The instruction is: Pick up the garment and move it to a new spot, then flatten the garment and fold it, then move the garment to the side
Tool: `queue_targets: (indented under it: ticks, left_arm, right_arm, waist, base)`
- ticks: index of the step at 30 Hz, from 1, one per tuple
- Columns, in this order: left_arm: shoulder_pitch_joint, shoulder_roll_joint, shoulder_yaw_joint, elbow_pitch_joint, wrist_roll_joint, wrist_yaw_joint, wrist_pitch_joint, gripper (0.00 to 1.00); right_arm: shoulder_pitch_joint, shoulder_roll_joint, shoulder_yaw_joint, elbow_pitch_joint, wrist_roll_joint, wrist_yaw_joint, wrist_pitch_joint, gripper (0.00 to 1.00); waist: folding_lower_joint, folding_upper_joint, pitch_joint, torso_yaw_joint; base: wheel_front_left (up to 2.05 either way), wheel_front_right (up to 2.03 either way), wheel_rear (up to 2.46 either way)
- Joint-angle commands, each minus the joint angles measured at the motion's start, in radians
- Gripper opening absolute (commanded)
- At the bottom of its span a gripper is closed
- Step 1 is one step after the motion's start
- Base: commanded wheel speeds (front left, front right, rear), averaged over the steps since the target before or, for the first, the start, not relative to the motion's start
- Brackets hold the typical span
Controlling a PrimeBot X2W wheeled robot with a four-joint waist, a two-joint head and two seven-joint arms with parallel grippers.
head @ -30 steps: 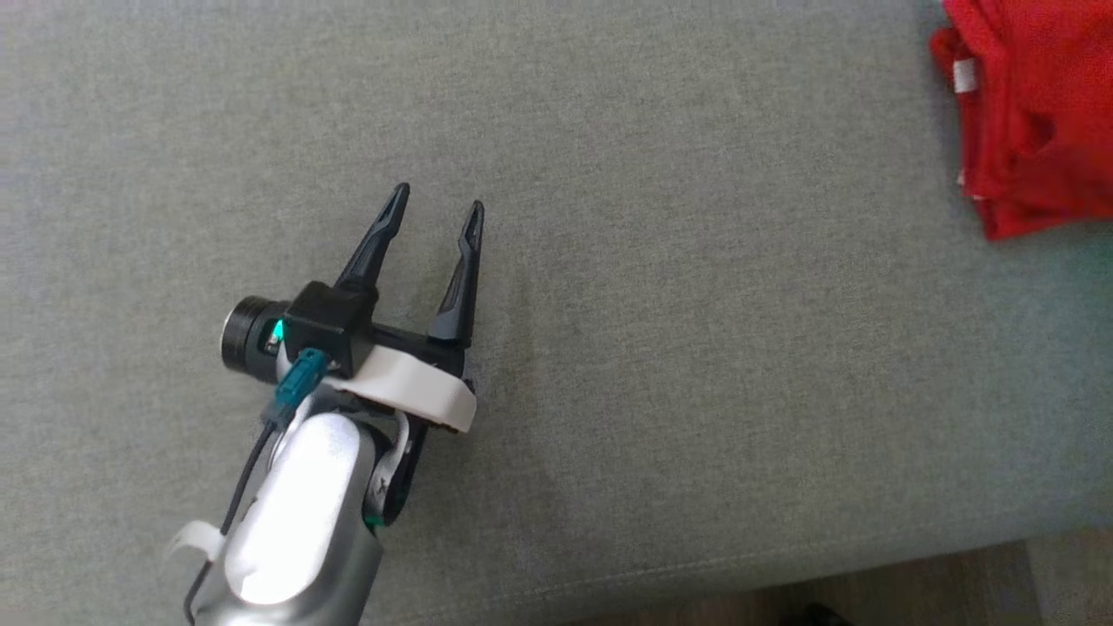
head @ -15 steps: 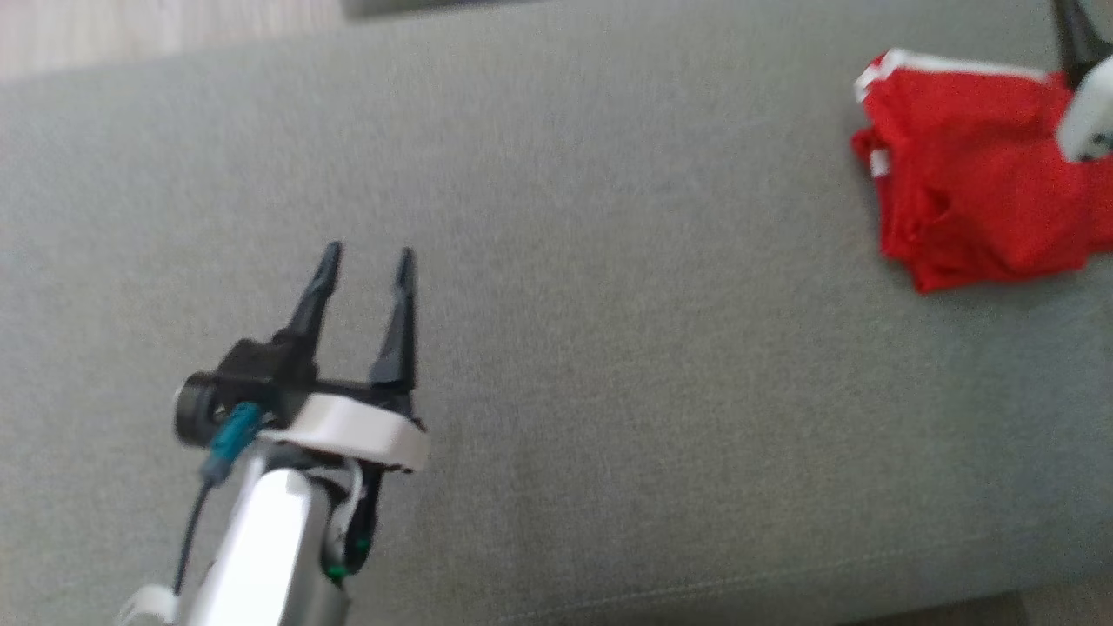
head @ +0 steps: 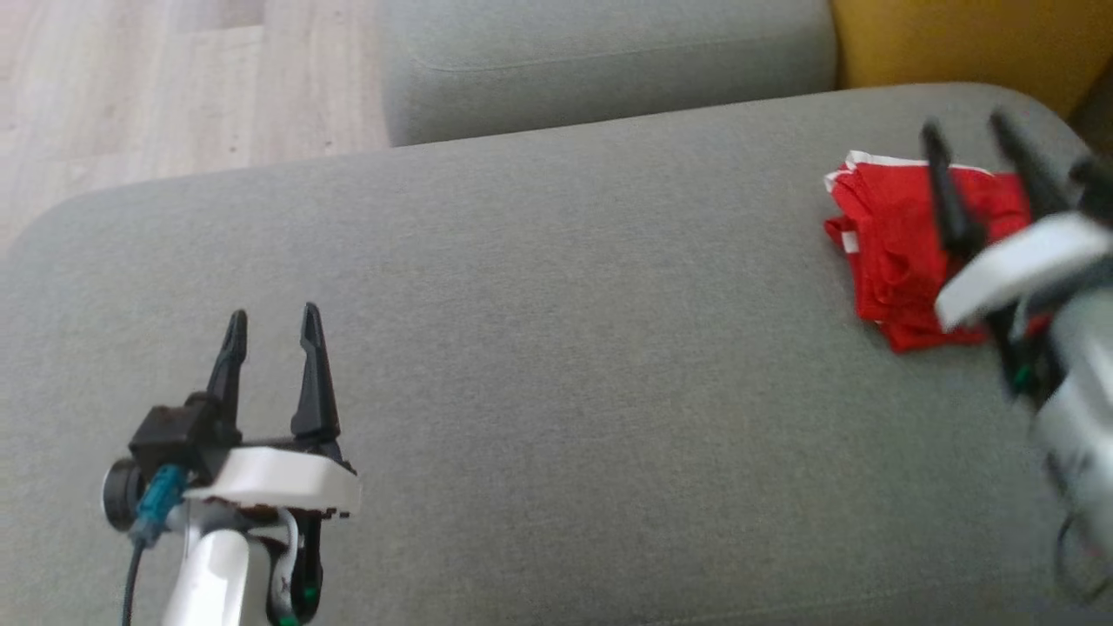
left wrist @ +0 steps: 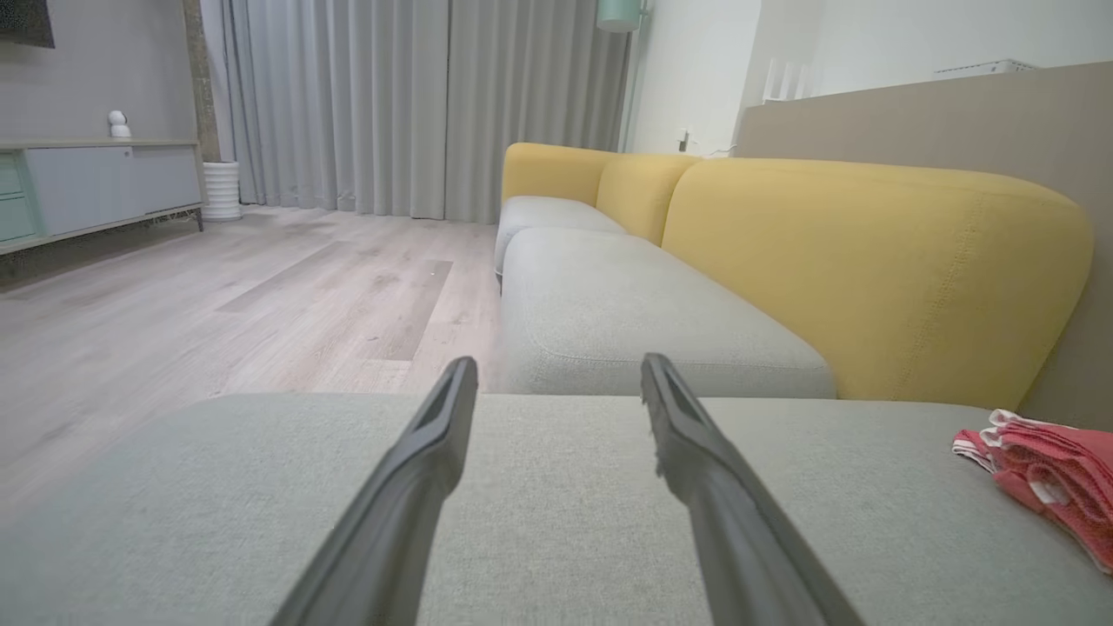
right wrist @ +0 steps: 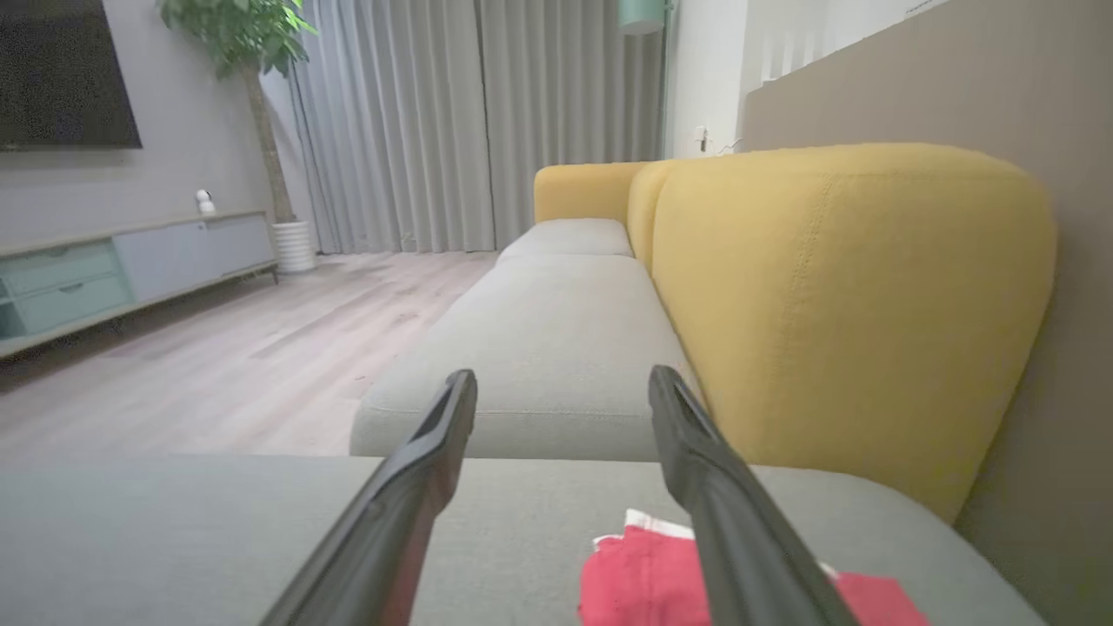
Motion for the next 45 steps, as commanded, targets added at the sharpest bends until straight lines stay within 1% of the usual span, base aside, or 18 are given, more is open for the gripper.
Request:
queue_targets:
  ticks: [1, 3, 6, 7, 8, 9, 14, 18, 25, 31, 43, 44, 45]
  left_arm:
    - [-0.028, 0.007, 0.039, -0.023, 0.004, 0.008, -0.009, 1.00]
    - [-0.024, 0.006, 0.031, -0.012, 0.027, 0.009, -0.009, 1.00]
    - [-0.016, 0.003, 0.024, 0.012, 0.021, -0.007, -0.009, 1.00]
    - [-0.012, 0.001, 0.021, 0.034, 0.016, -0.021, -0.009, 1.00]
    - [-0.010, 0.001, 0.022, 0.044, 0.013, -0.023, -0.009, 1.00]
    - [-0.010, 0.001, 0.022, 0.044, 0.013, -0.023, -0.009, 1.00]
    - [-0.004, -0.003, 0.025, 0.064, 0.007, -0.033, -0.009, 1.00]
    - [0.004, -0.004, 0.033, 0.079, 0.011, -0.029, -0.009, 1.00]
    - [0.012, -0.006, 0.053, 0.081, 0.015, -0.035, -0.009, 1.00]
    - [0.013, -0.006, 0.061, 0.079, 0.016, -0.032, -0.009, 1.00]
    - [0.010, -0.007, 0.064, 0.084, -0.002, -0.027, -0.009, 1.00]
    - [0.036, -0.010, 0.028, 0.112, 0.002, -0.029, -0.001, 0.00]
    - [0.036, -0.010, 0.026, 0.124, 0.000, -0.029, 0.000, 0.00]
  right_arm:
    - [0.093, 0.037, -0.088, -0.110, -0.059, -0.001, -0.011, 1.00]
    - [0.205, 0.074, -0.185, -0.195, -0.116, -0.001, -0.011, 1.00]
    - [0.355, 0.141, -0.296, -0.293, -0.210, -0.001, -0.011, 1.00]
    - [0.432, 0.185, -0.353, -0.338, -0.261, -0.001, -0.011, 1.00]
    - [0.462, 0.206, -0.377, -0.358, -0.285, -0.001, -0.011, 1.00]
    - [0.462, 0.206, -0.377, -0.358, -0.285, -0.001, -0.011, 1.00]
    - [0.558, 0.277, -0.456, -0.419, -0.374, -0.001, -0.011, 1.00]
    - [0.586, 0.301, -0.471, -0.444, -0.407, -0.001, -0.011, 1.00]
    - [0.576, 0.311, -0.460, -0.445, -0.416, -0.001, -0.011, 1.00]
    - [0.569, 0.307, -0.424, -0.438, -0.405, -0.001, -0.011, 1.00]
    - [0.565, 0.302, -0.401, -0.423, -0.386, -0.001, -0.011, 1.00]
    - [0.600, 0.305, -0.423, -0.395, -0.396, 0.000, 0.000, 0.00]
    - [0.602, 0.306, -0.422, -0.385, -0.396, 0.000, 0.001, 0.00]
  waist:
    - [0.0001, -0.0001, -0.011, 0.020]
    - [0.0001, -0.0001, -0.013, 0.029]
    - [0.0001, -0.0001, -0.015, 0.040]
    - [0.0001, -0.0001, -0.016, 0.046]
    - [0.0001, -0.0001, -0.016, 0.048]
    - [0.0001, -0.0001, -0.016, 0.048]
    - [0.0001, -0.0001, -0.016, 0.054]
    - [0.0001, -0.0001, -0.014, 0.054]
    - [0.0001, -0.0001, -0.010, 0.057]
    - [0.0001, -0.0001, -0.008, 0.064]
    - [0.0001, -0.0001, -0.010, 0.062]
    - [0.0001, -0.0001, -0.010, 0.062]
    - [0.0001, -0.0001, -0.010, 0.062]
  base:
    - [0.00, 0.00, 0.00]
    - [0.00, 0.00, 0.00]
    - [0.00, 0.00, 0.00]
    - [0.00, 0.00, 0.00]
    - [0.00, 0.00, 0.00]
    - [0.00, 0.00, 0.00]
    - [0.00, 0.00, 0.00]
    - [0.00, 0.00, 0.00]
    - [0.00, 0.00, 0.00]
    - [0.00, 0.00, 0.00]
    - [0.00, 0.00, 0.00]
    - [0.00, 0.00, 0.00]
    - [0.00, 0.00, 0.00]
